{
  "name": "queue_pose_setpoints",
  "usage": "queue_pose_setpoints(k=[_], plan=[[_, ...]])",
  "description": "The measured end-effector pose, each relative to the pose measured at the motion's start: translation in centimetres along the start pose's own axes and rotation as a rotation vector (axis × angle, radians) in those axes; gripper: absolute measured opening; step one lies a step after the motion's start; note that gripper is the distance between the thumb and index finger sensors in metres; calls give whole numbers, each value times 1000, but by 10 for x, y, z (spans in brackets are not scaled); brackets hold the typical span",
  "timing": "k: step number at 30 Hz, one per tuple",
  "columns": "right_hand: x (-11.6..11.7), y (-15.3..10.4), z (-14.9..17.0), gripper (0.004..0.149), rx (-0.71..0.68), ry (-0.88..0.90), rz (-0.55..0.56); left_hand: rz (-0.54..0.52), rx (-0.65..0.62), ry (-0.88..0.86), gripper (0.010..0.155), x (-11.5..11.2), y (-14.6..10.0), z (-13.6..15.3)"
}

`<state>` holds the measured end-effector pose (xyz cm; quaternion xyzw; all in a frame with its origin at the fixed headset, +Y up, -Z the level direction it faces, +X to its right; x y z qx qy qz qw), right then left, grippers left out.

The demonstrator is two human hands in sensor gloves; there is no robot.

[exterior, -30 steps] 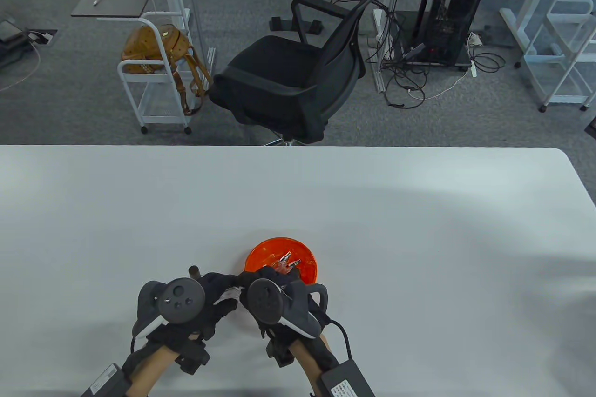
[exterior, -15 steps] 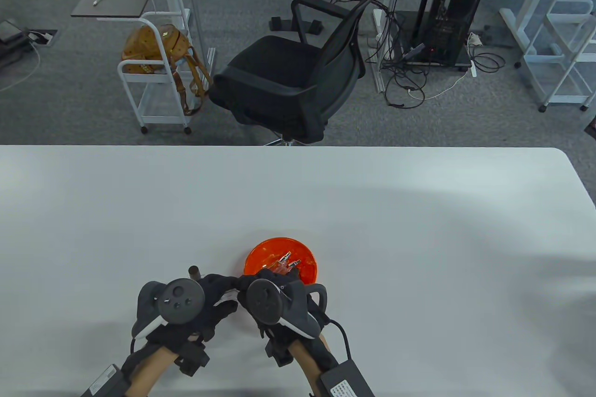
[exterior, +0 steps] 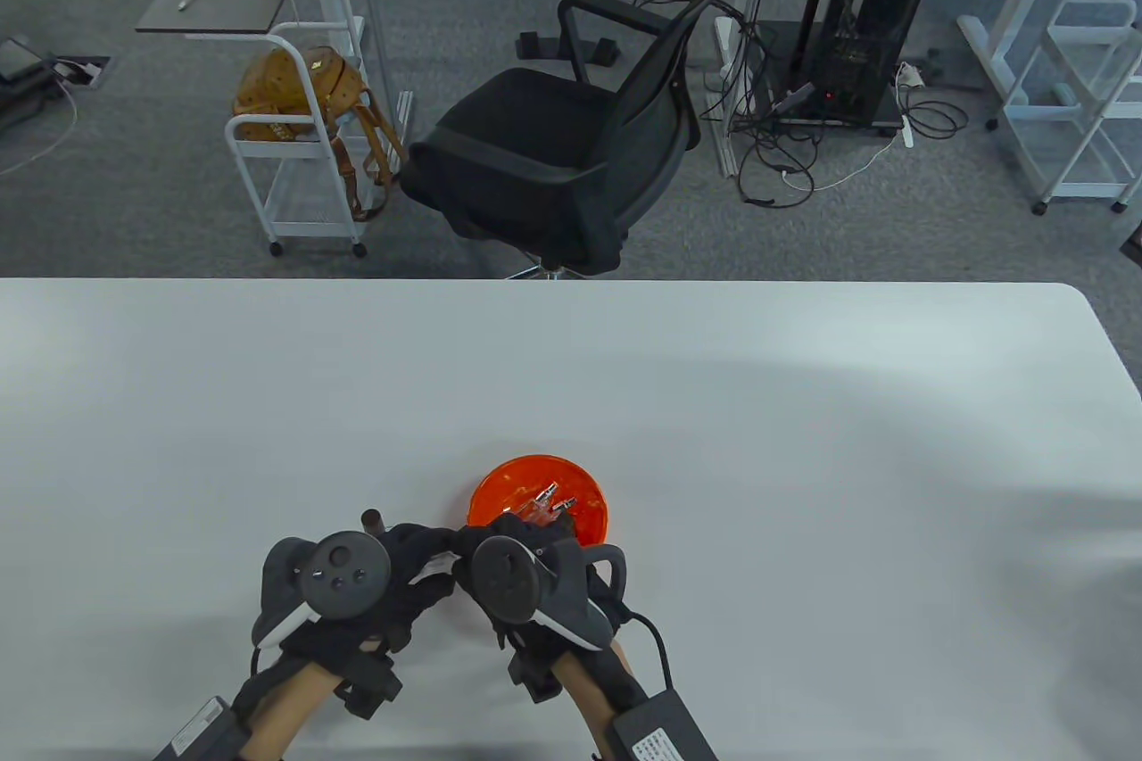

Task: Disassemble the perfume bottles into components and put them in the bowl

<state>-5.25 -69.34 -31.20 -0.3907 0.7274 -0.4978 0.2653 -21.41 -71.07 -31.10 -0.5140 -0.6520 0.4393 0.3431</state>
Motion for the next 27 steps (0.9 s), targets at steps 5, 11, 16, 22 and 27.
queue_pose_setpoints(k=[5,11,16,22,27], plan=[[0,-1,0,47,-3,-10,-16,-15,11,-6,53,1,1,1],[1,-1,1,45,-1,-12,-24,-5,4,4,54,-1,1,0],[1,0,0,45,2,-14,-10,-9,15,-17,54,0,1,3],[2,0,1,49,6,-5,-37,-1,9,7,54,-2,2,0],[1,1,2,42,17,13,-25,18,-1,-1,54,-4,1,0]])
Point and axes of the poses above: the tracker on the back of each hand, its own z axis roughly to the little-finger side, its own y axis roughly from the wrist to the fingertips, x = y × z, the point moved 3 cm from there along y, roughly from the wrist to the fingertips, and after that the axes turned 13 degrees about y, right-handed, at the moved point
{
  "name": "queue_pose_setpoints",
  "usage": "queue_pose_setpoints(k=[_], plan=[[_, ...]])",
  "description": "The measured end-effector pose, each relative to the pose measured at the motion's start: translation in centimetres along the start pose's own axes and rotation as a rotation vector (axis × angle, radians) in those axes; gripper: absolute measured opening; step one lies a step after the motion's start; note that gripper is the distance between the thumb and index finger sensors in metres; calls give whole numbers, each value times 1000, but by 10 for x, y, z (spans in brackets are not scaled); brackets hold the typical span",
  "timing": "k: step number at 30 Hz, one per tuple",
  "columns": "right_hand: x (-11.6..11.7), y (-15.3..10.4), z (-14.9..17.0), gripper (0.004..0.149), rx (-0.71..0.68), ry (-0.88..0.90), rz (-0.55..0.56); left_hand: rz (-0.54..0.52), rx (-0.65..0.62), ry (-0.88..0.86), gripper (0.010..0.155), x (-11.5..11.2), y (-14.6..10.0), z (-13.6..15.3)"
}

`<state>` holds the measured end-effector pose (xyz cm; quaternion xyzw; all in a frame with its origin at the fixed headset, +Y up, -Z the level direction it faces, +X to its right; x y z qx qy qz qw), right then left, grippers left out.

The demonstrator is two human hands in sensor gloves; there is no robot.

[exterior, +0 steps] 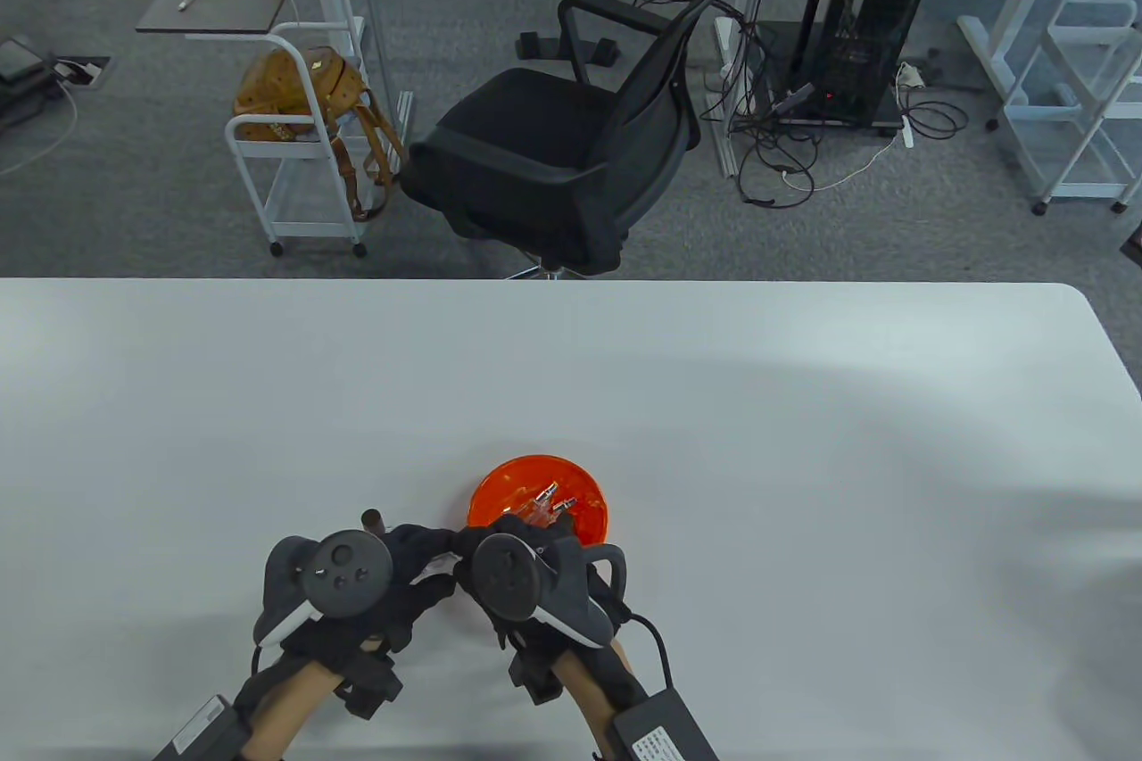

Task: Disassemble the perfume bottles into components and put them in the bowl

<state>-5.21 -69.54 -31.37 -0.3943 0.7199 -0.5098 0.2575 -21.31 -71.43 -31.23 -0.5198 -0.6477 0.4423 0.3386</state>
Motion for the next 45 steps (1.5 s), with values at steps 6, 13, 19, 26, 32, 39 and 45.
queue_pose_setpoints(k=[6,13,19,26,32,39,45], plan=[[0,0,0,46,-4,-11,-1,-23,13,-10,54,2,1,1],[2,-1,-1,49,-13,-29,-8,-23,8,10,54,1,1,0],[1,0,2,42,-2,-8,1,-15,1,3,54,0,0,1],[0,1,1,42,-2,3,19,-6,2,-1,54,0,0,1],[2,1,3,47,8,22,-18,-26,13,-10,53,2,1,2],[3,0,3,46,-1,6,-24,-16,8,14,54,1,1,-1],[-41,1,17,43,12,116,68,-27,54,10,55,5,0,6]])
Point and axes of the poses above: the tracker on the back of each hand, its own z axis roughly to the little-finger side, its own y axis roughly from the wrist to the fingertips, x = y × z, the point moved 3 cm from there along y, roughly from the wrist to the fingertips, and after that the axes turned 13 degrees about y, right-handed, at the moved point
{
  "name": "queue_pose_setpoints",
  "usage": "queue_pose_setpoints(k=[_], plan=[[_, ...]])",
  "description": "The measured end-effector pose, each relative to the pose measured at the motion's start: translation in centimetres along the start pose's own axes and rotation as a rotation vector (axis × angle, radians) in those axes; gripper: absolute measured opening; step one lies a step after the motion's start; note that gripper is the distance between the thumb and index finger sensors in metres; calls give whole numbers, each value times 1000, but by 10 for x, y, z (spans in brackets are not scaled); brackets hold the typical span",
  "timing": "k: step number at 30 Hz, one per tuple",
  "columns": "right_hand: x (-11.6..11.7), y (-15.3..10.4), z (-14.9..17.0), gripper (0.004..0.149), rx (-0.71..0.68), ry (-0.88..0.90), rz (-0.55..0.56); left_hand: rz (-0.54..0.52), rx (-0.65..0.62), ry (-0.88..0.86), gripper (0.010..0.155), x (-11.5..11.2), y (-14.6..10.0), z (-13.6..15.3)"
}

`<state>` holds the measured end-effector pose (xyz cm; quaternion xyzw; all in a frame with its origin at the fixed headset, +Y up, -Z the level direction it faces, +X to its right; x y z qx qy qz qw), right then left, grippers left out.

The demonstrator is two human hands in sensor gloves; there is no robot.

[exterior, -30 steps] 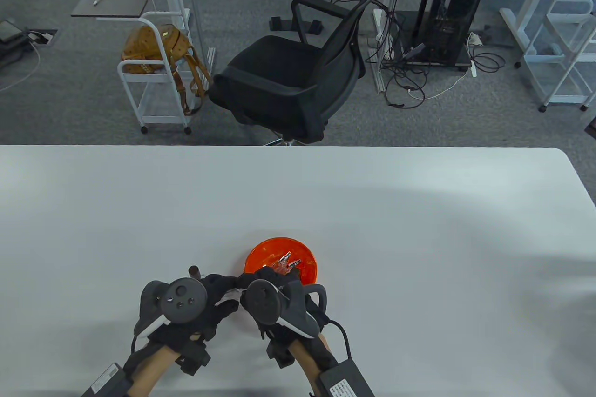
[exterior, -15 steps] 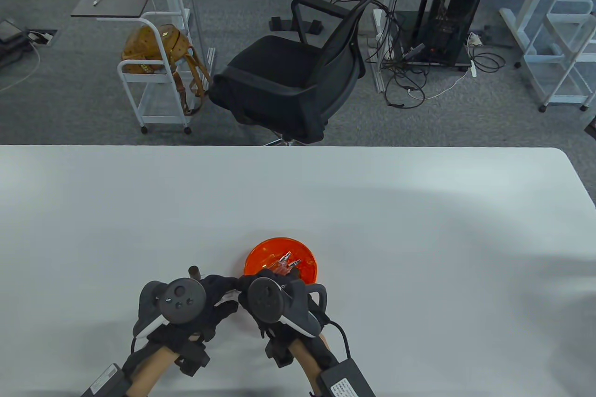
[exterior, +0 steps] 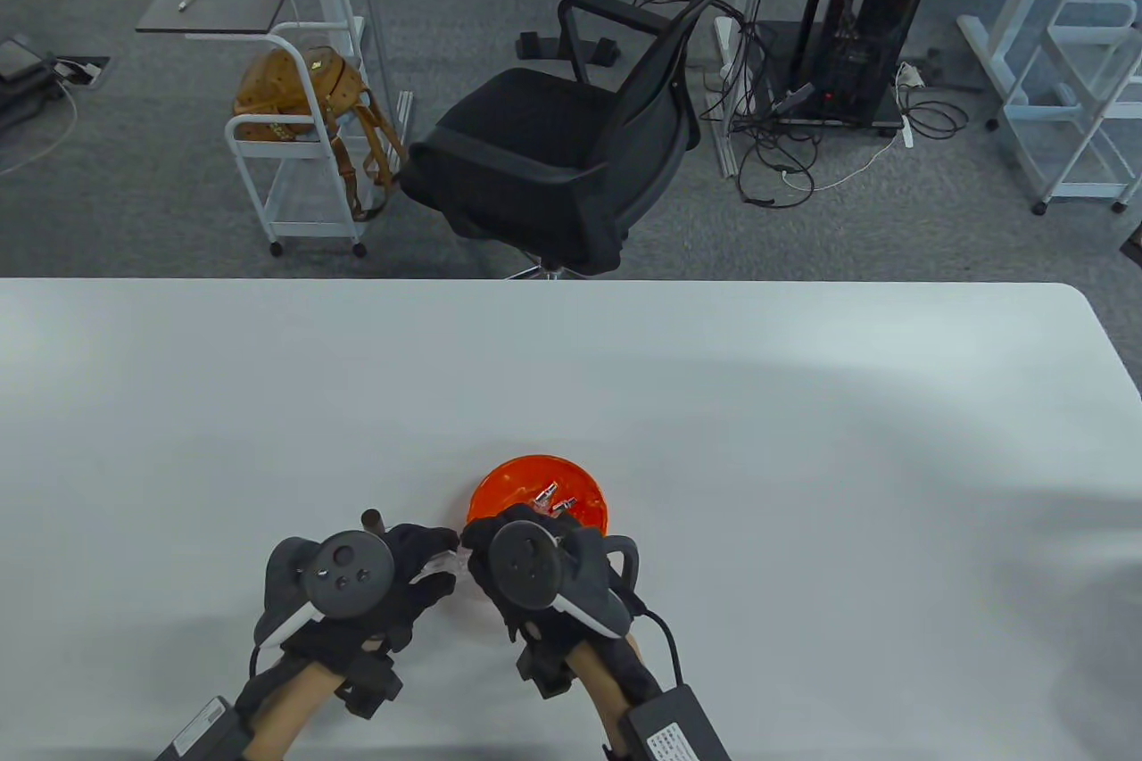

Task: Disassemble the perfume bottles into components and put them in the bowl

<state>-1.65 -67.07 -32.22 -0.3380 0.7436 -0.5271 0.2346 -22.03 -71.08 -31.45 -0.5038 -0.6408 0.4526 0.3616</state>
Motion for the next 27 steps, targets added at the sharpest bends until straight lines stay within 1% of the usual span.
queue_pose_setpoints(k=[3,5,8,9,10,11,15,16,18,20,23,25,26,27], plan=[[-24,1,15,44,47,41,99,1,24,-11,55,2,0,6],[-28,8,28,45,124,-11,129,-1,35,-12,55,3,0,8],[-17,31,41,45,235,-200,99,10,28,-3,55,2,1,5],[-12,38,44,44,264,-247,75,16,24,4,55,2,1,4],[-4,47,48,44,312,-295,29,23,21,17,55,1,1,3],[4,54,52,44,357,-316,-7,22,17,26,55,1,0,2],[27,77,61,42,479,-380,-83,43,1,52,55,-2,1,-2],[29,78,62,43,491,-386,-91,46,-1,56,55,-2,2,-3],[36,82,65,50,506,-410,-127,48,-6,71,55,-3,2,-4],[35,81,66,54,511,-411,-120,47,-11,84,55,-3,2,-5],[22,76,65,56,483,-410,-97,51,-18,96,56,-4,2,-6],[7,68,62,56,430,-410,-61,46,-18,115,56,-3,2,-8],[-5,59,60,55,407,-403,-33,37,-20,124,57,-2,2,-10],[-11,54,60,55,396,-394,-18,35,-21,127,57,-2,2,-10]])
Point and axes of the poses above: the tracker on the back of each hand, its own z axis roughly to the little-finger side, its own y axis roughly from the wrist to the fingertips, x = y × z, the point moved 3 cm from there along y, roughly from the wrist to the fingertips, and after that the axes turned 13 degrees about y, right-handed, at the moved point
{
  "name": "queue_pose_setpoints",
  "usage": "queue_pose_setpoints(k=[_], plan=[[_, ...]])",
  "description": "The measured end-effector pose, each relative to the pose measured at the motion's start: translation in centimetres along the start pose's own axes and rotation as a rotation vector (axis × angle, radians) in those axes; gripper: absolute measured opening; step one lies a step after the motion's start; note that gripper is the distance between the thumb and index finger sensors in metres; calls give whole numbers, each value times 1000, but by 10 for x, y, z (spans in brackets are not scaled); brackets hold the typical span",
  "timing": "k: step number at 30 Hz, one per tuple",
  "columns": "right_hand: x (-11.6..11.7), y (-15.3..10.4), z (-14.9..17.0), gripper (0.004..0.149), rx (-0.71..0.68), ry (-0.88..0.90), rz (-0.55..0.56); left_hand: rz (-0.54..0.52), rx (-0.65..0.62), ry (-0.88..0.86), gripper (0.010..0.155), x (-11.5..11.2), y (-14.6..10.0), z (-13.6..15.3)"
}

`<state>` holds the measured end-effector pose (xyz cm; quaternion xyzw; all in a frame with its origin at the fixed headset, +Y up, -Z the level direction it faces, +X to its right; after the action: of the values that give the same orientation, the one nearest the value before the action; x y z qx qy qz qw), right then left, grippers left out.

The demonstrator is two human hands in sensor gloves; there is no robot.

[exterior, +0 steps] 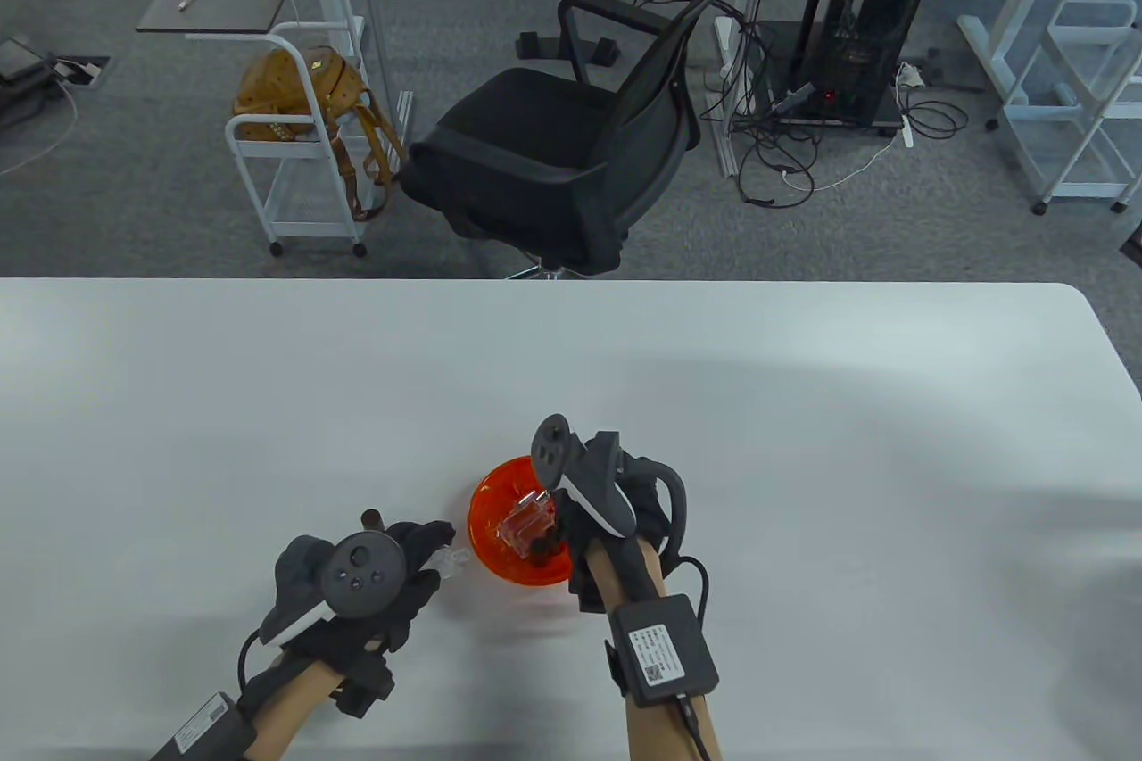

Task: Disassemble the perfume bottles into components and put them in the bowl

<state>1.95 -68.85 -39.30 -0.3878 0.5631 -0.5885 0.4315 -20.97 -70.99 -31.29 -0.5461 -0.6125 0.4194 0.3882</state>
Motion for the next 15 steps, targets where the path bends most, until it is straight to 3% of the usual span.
queue_pose_setpoints(k=[5,9,15], plan=[[-22,-29,44,55,-16,127,46,-61,56,42,56,18,8,-11],[-21,-31,74,55,8,231,52,-44,146,156,56,33,38,-30],[0,-31,82,55,25,129,-14,86,226,305,57,14,96,-58]])
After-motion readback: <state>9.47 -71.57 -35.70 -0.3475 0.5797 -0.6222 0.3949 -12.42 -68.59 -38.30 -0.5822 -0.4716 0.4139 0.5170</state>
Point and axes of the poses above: the tracker on the back of each hand, its own z axis roughly to the little-finger side, its own y axis roughly from the wrist to the fingertips, x = y × z, the point moved 3 cm from there along y, roughly from the wrist to the fingertips, and after that the axes turned 13 degrees about y, right-handed, at the moved point
